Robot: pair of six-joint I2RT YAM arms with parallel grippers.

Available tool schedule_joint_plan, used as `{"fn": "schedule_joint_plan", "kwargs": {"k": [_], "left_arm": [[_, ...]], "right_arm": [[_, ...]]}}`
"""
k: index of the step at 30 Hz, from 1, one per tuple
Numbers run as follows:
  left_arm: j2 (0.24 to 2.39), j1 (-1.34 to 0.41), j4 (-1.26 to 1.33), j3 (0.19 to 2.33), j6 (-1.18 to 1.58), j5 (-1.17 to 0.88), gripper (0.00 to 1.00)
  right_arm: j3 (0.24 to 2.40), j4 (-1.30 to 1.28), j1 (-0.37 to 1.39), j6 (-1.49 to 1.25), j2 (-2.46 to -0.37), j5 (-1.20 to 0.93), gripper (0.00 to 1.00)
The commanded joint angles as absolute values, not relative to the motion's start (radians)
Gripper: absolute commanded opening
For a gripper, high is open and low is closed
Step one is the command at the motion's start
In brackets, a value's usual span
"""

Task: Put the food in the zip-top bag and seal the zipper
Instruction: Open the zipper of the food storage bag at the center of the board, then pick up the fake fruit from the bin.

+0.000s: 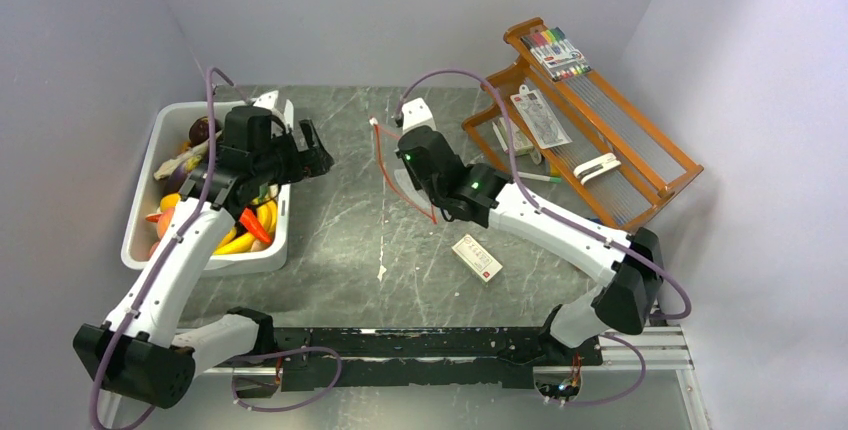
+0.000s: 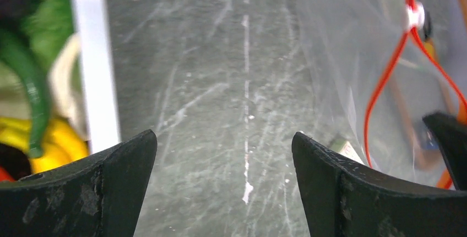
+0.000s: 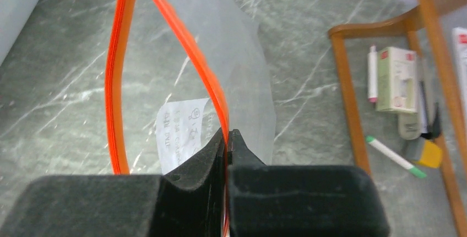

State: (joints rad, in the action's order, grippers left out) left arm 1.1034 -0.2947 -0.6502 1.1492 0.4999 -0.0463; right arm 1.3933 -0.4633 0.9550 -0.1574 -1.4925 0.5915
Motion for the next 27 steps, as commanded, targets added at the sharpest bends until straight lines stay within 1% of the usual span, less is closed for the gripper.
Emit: {"fn": "schedule_joint_plan", "kwargs": {"k": [1,4,8,10,13,17,21,27], "left_arm": [[1.111,-0.203,-0.73,1.188,0.492,0.059,0.9],[1.1,-0.108,-0.74,1.179,0.464,0.094,0.88],[1.075,0.015,-0.712,1.169,0.446,0.115,0.8],[1.081,0.035,-0.65,1.151,0.444,0.142,0.77],[1.155,0.054,-0.657,1.184,0.446,0.154,0.73],[1.193,0.081,-0.637,1.179,0.443,0.192,0.74],[1.195,0.11,-0.558,1.148,0.42,0.177,0.76],[1.276,0.145,-0.522,1.162,0.413,0.127,0.7]], "right_arm": [[1.321,-0.376,0.953,-0.204,-1.508,0.452,0.0],[1.291,-0.335,0.953,-0.222,-1.513,0.409,0.0],[1.279,-0.31,0.944,-0.267,-1.516,0.4,0.0],[1.268,-0.292,0.939,-0.273,-1.507,0.381,0.0],[1.258,-0.277,0.928,-0.275,-1.491,0.361,0.0],[1.23,-0.249,0.921,-0.282,-1.477,0.292,0.0],[1.223,-0.242,0.921,-0.275,-1.481,0.275,0.0],[1.214,-0.221,0.92,-0.27,-1.47,0.255,0.0]]}}
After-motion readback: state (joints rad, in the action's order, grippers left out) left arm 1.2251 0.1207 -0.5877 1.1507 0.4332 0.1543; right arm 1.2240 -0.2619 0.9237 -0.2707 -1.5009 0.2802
